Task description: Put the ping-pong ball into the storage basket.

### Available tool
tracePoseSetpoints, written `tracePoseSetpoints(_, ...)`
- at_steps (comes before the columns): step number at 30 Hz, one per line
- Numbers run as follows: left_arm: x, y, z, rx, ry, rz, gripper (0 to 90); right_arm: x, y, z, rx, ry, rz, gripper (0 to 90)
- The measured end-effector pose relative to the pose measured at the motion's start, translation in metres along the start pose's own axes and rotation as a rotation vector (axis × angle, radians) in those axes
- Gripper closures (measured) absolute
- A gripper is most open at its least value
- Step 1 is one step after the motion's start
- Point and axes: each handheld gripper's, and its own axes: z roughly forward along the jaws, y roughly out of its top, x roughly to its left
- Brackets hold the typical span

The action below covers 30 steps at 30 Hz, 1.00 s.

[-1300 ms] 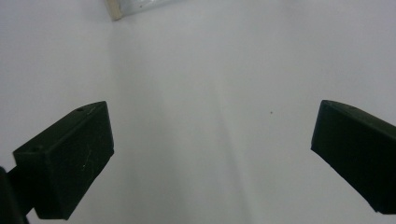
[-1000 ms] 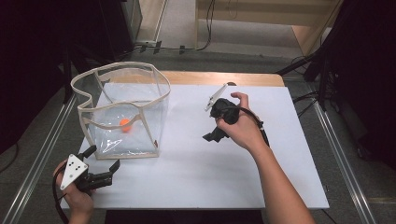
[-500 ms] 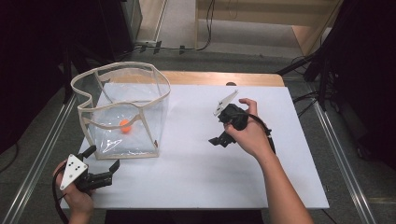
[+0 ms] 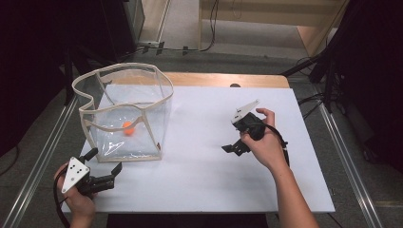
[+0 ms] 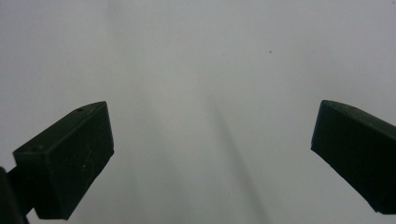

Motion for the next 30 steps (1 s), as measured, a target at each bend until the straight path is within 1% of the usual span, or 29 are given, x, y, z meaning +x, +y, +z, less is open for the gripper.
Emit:
tracePoseSetpoints(6,0.0,0.0,0.0,0.002,0.003,0.002,3.6,-0.001,-0.019,-0.005,-0.026,-0.014,0.03,0.0)
tracePoseSetpoints(9,0.0,0.0,0.0,0.0,0.002,0.002,3.6,-0.002,-0.028,-0.008,-0.041,-0.017,0.056,0.0)
tracePoseSetpoints(13,0.0,0.0,0.0,0.002,0.004,0.002,3.6,-0.002,-0.039,-0.013,-0.063,-0.024,0.077,0.0)
tracePoseSetpoints(16,0.0,0.0,0.0,0.0,0.002,0.003,3.6,-0.001,-0.047,-0.016,-0.076,-0.033,0.086,0.0)
tracePoseSetpoints(20,0.0,0.0,0.0,0.0,0.002,0.003,3.6,-0.001,-0.057,-0.019,-0.109,-0.053,0.1,0.0)
tracePoseSetpoints(24,-0.001,0.0,0.0,0.003,0.004,0.007,3.6,-0.001,-0.066,-0.022,-0.143,-0.061,0.113,0.0)
tracePoseSetpoints(30,-0.001,0.0,0.0,0.004,0.004,0.009,3.6,-0.001,-0.078,-0.026,-0.176,-0.078,0.137,0.0)
